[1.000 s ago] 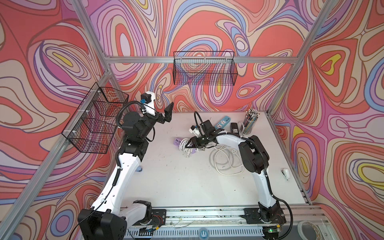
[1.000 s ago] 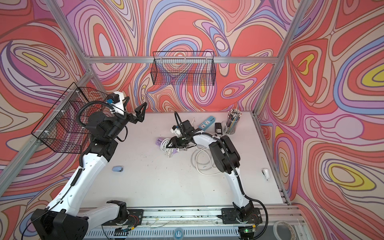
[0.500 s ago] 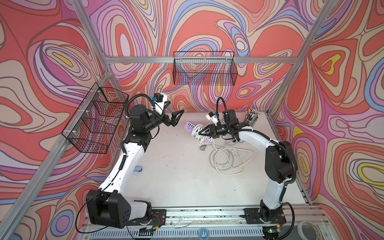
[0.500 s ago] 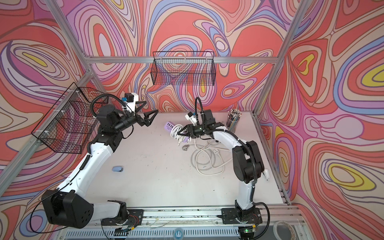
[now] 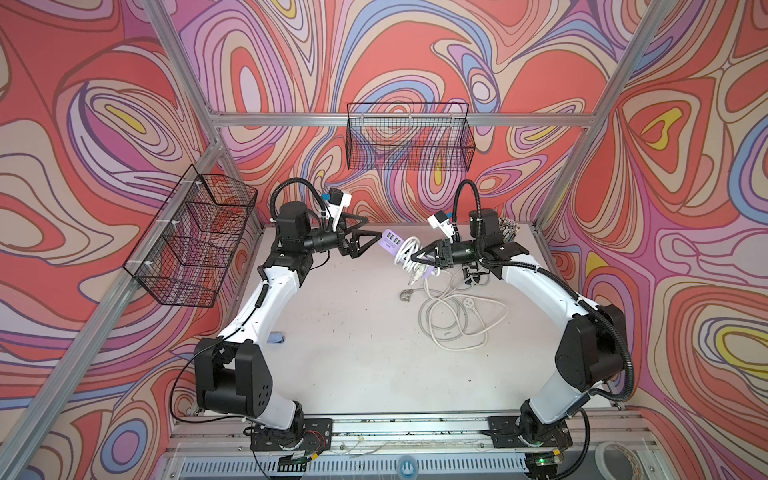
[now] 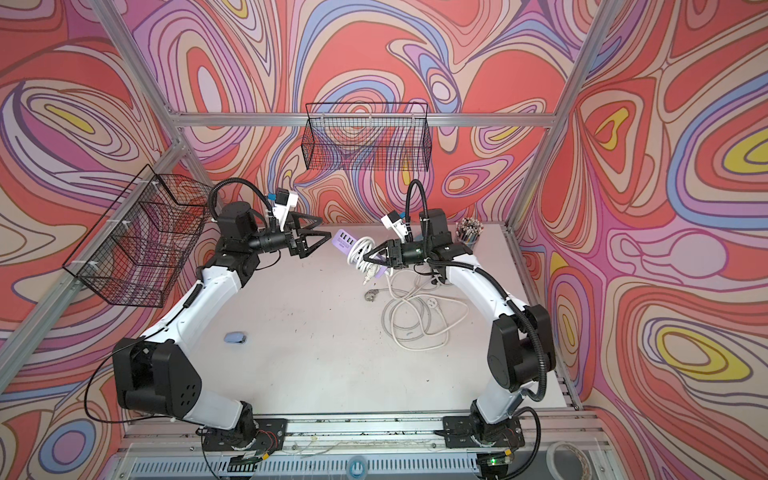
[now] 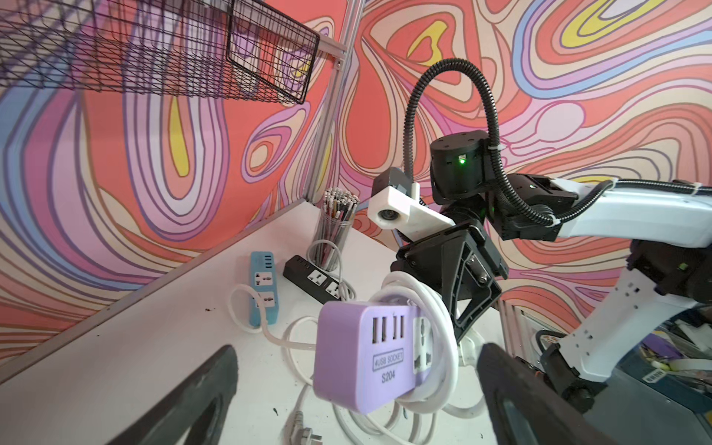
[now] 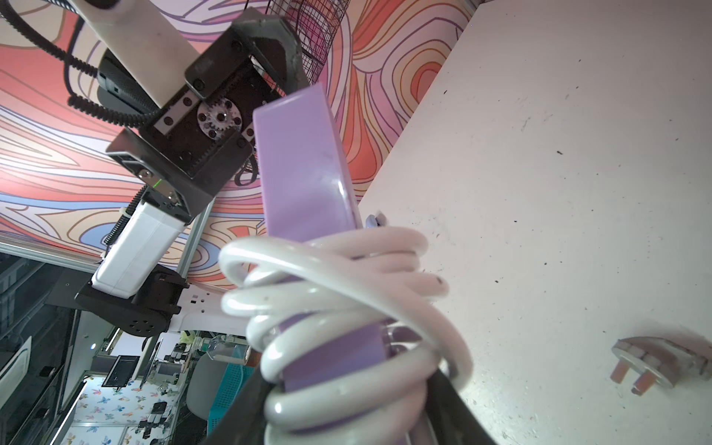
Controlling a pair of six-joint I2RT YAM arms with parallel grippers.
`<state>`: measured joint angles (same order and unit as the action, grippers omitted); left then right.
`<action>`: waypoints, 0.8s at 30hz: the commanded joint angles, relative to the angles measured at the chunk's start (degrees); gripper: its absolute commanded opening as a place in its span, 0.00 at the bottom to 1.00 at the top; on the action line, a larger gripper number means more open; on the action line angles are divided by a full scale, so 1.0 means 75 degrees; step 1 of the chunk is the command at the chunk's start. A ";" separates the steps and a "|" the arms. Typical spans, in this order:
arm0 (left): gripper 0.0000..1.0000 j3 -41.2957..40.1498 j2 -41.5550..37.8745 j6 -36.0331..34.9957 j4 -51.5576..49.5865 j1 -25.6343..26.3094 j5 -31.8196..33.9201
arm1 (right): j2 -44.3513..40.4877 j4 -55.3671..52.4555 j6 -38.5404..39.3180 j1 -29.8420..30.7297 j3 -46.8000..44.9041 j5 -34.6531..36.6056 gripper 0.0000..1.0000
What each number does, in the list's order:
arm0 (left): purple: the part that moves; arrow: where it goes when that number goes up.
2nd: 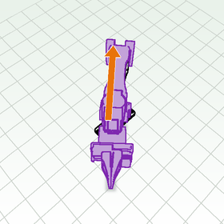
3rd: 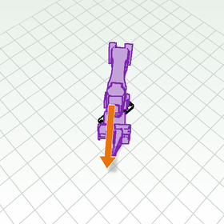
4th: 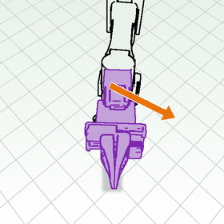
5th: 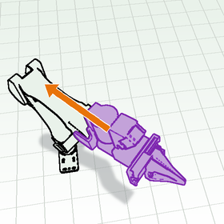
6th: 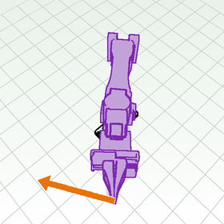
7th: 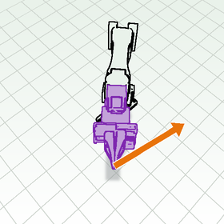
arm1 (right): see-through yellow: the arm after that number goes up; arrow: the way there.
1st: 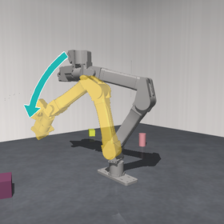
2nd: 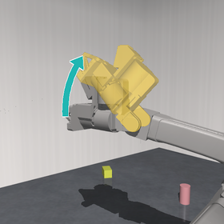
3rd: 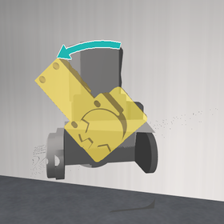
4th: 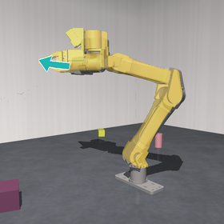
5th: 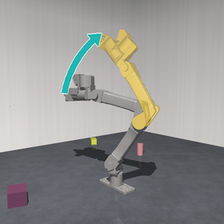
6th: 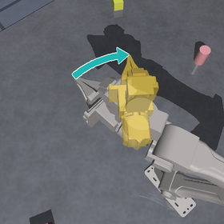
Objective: Unwrap the cord wrapped around the power strip
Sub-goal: Pick up the power strip from the center of the board.
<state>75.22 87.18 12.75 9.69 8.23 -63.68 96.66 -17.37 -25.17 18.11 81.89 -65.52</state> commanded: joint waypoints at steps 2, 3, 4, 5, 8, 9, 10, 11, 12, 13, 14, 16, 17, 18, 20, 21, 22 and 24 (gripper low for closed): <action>1.00 0.0306 0.0164 0.0572 0.0374 0.0245 -0.0907 | -0.0178 0.0300 -0.0045 -0.0012 0.0441 -0.0393 0.42; 0.99 0.0324 0.0210 0.0711 0.0477 0.0282 -0.1001 | -0.0173 0.0309 -0.0060 -0.0012 0.0477 -0.0405 0.42; 0.98 0.0339 0.0234 0.0725 0.0480 0.0305 -0.1044 | -0.0173 0.0322 -0.0067 -0.0012 0.0515 -0.0411 0.42; 0.97 0.0363 0.0256 0.0659 0.0375 0.0342 -0.1098 | -0.0184 0.0323 -0.0070 -0.0012 0.0547 -0.0420 0.42; 0.97 0.0447 0.0272 0.0365 -0.0042 0.0381 -0.1057 | -0.0232 0.0278 -0.0089 -0.0012 0.0676 -0.0434 0.43; 0.97 0.0447 0.0274 0.0340 -0.0070 0.0383 -0.1042 | -0.0243 0.0239 -0.0078 -0.0012 0.0715 -0.0440 0.43; 0.98 0.0459 0.0271 0.0296 -0.0112 0.0371 -0.1008 | -0.0255 0.0213 -0.0060 -0.0012 0.0747 -0.0440 0.43; 0.98 0.0479 0.0277 0.0217 -0.0206 0.0376 -0.0944 | -0.0267 0.0195 -0.0060 -0.0012 0.0754 -0.0451 0.43; 0.98 0.0493 0.0291 0.0189 -0.0247 0.0379 -0.0922 | -0.0286 0.0194 -0.0062 -0.0012 0.0765 -0.0478 0.43; 0.98 0.0485 0.0300 0.0186 -0.0243 0.0376 -0.0911 | -0.0290 0.0200 -0.0066 -0.0012 0.0755 -0.0486 0.43; 0.98 0.0483 0.0299 0.0210 -0.0229 0.0382 -0.0915 | -0.0296 0.0232 -0.0095 -0.0012 0.0760 -0.0497 0.43; 0.98 0.0482 0.0349 0.0370 -0.0082 0.0385 -0.0990 | -0.0302 0.0403 -0.0226 -0.0006 0.0702 -0.0544 0.43; 0.98 0.0482 0.0365 0.0438 -0.0012 0.0380 -0.1016 | -0.0299 0.0538 -0.0340 -0.0012 0.0684 -0.0574 0.43; 0.97 0.0482 0.0382 0.0486 0.0031 0.0390 -0.1034 | -0.0303 0.0638 -0.0418 -0.0005 0.0672 -0.0591 0.43; 0.95 0.0482 0.0431 0.0597 0.0139 0.0391 -0.1117 | -0.0292 0.0721 -0.0498 0.0008 0.0714 -0.0617 0.43; 0.93 0.0482 0.0446 0.0661 0.0202 0.0391 -0.1147 | -0.0289 0.0742 -0.0511 0.0011 0.0739 -0.0626 0.43; 0.92 0.0482 0.0464 0.0738 0.0278 0.0401 -0.1195 | -0.0278 0.0776 -0.0547 0.0023 0.0764 -0.0631 0.43; 0.89 0.0494 0.0499 0.0827 0.0368 0.0411 -0.1250 | -0.0250 0.0903 -0.0659 0.0066 0.0805 -0.0662 0.43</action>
<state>77.28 90.11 17.12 10.52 10.90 -70.04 96.64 -16.01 -28.86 18.11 85.27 -67.75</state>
